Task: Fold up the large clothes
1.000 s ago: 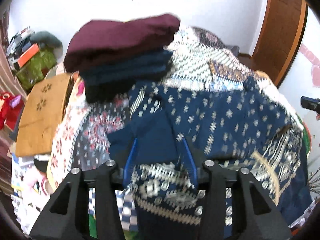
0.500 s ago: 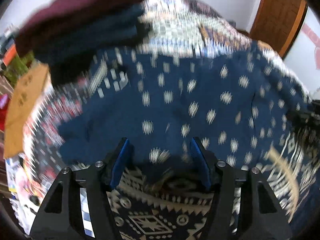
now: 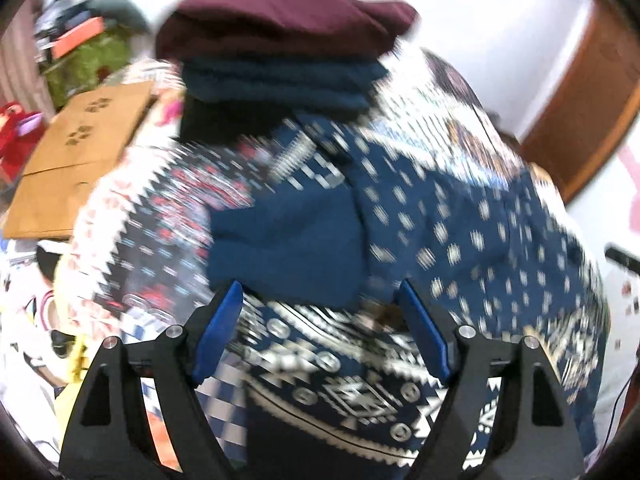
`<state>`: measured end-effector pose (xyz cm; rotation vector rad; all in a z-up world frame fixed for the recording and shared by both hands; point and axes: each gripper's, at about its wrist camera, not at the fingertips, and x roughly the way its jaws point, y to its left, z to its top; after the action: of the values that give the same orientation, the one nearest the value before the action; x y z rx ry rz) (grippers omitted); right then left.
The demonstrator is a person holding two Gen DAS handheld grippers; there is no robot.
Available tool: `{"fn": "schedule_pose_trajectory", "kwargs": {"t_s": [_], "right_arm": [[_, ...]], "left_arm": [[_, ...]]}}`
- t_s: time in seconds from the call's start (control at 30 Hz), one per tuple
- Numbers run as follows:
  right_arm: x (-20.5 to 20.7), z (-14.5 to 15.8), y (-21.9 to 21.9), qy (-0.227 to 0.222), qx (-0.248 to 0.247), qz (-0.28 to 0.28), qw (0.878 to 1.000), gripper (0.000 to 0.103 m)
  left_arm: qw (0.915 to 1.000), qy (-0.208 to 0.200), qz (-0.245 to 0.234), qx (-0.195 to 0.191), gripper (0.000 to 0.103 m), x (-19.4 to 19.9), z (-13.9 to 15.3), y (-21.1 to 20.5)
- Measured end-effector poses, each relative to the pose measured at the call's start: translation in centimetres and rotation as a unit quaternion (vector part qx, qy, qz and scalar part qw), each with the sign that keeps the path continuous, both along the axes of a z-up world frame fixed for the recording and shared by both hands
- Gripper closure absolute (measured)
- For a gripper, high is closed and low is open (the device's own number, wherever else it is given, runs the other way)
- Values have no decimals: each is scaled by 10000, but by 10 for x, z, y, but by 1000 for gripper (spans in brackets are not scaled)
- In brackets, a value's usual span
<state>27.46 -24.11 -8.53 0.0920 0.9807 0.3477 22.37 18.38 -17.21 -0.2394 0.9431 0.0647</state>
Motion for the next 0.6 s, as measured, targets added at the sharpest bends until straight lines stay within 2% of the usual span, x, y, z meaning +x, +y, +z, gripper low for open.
{"fn": "schedule_pose_trajectory", "kwargs": {"t_s": [0.13,0.2,0.23,0.33,0.43,0.53,0.6], "right_arm": [[15,-3,-16,94,197,-292,9993,61],[26,-11,-20,277,339,-442,9981,47],[32,-15,-21,368,425,-555,9969,45],[46,-30,-24,632,756,-675,9928,45],[60,-45,-24,963,1055,-704,9872,45],[71,-56,-19,1130,1083,-608,9858,45],[76,-60,-15,1186,1080,-526,9856,45]], "left_arm": [[9988,-188,342,-311,22,6,13,36],[9982,-137,478,-350,22,12,10,50],[9979,-80,534,-370,22,17,7,57],[9955,114,587,-734,22,30,-8,75],[9881,446,674,-1305,22,44,-35,89],[9806,692,581,-1740,22,60,-60,92],[9793,730,404,-1847,22,69,-68,86]]}}
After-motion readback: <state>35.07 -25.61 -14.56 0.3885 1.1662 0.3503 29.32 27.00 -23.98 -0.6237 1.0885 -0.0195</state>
